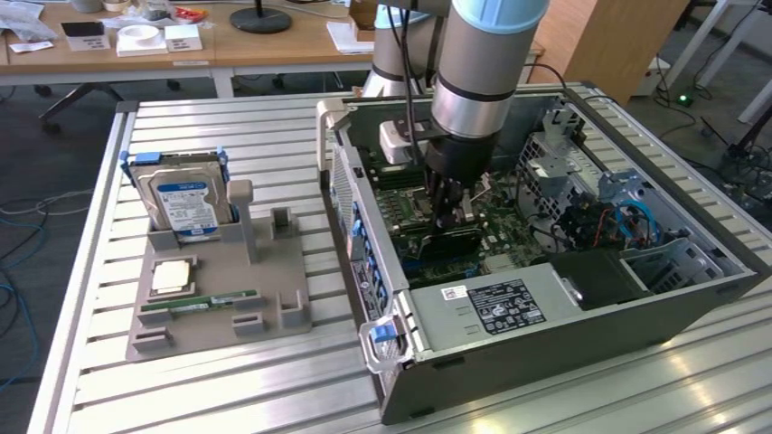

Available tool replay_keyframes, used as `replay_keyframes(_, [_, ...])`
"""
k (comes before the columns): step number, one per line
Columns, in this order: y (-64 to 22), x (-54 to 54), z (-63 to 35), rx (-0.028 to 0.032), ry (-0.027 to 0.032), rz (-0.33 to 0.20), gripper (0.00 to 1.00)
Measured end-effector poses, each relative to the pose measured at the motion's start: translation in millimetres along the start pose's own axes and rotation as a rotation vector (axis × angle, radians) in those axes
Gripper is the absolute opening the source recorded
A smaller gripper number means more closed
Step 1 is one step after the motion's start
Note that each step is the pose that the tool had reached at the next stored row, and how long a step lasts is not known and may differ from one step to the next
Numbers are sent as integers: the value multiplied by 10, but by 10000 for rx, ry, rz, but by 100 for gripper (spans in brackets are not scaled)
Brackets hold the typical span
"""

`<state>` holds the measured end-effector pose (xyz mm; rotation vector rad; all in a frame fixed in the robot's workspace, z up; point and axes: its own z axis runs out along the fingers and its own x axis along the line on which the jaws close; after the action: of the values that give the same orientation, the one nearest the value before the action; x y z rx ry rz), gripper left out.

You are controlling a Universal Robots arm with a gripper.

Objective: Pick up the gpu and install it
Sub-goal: 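Press down on the gpu until it lock into place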

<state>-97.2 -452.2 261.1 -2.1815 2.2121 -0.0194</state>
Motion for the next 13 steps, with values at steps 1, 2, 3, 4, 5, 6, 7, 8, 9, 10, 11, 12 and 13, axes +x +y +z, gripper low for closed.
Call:
replay_keyframes(1, [0,0,1,1,-1,0,11])
replay_keyframes(2, [0,0,1,2,-2,0,11])
replay_keyframes(3, [0,0,1,2,-2,1,11])
replay_keyframes(4, [0,0,1,2,-2,1,11])
replay_keyframes(5, [0,0,1,2,-3,1,11])
replay_keyframes(6, [0,0,1,2,-3,0,11])
replay_keyframes(7, [0,0,1,2,-3,1,11])
replay_keyframes(8, [0,0,2,1,0,1,11])
replay_keyframes(9, [0,0,4,1,1,1,11])
replay_keyframes(10, [0,0,4,0,1,1,11])
replay_keyframes(11, [0,0,4,1,1,1,11])
replay_keyframes(12, [0,0,5,1,0,1,11])
replay_keyframes(13, [0,0,6,2,-2,1,11])
